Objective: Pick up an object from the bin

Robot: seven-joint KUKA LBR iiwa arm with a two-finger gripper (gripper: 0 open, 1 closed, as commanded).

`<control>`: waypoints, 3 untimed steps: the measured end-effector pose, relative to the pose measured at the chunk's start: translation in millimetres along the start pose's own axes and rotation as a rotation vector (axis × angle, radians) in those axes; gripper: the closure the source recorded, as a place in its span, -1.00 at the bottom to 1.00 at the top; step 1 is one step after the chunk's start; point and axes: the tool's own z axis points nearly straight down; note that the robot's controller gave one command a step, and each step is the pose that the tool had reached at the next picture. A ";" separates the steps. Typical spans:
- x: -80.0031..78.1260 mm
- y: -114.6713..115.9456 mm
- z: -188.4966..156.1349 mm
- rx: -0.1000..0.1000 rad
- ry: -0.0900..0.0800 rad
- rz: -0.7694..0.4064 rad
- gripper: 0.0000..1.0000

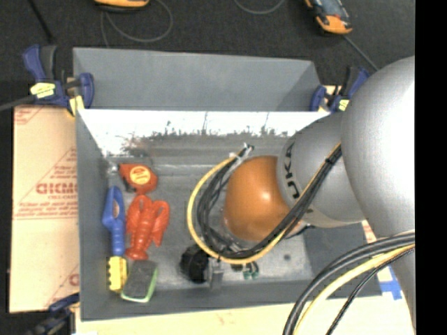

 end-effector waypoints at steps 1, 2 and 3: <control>-0.5 -1.3 -0.1 0.000 -0.001 0.002 1.00; -2.6 -17.1 -11.1 0.000 -0.005 -0.076 1.00; -18.7 -11.7 -101.4 0.001 0.001 -0.009 1.00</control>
Offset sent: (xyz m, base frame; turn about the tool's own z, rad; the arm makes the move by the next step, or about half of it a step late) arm 0.0030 -0.0204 0.0122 -0.0783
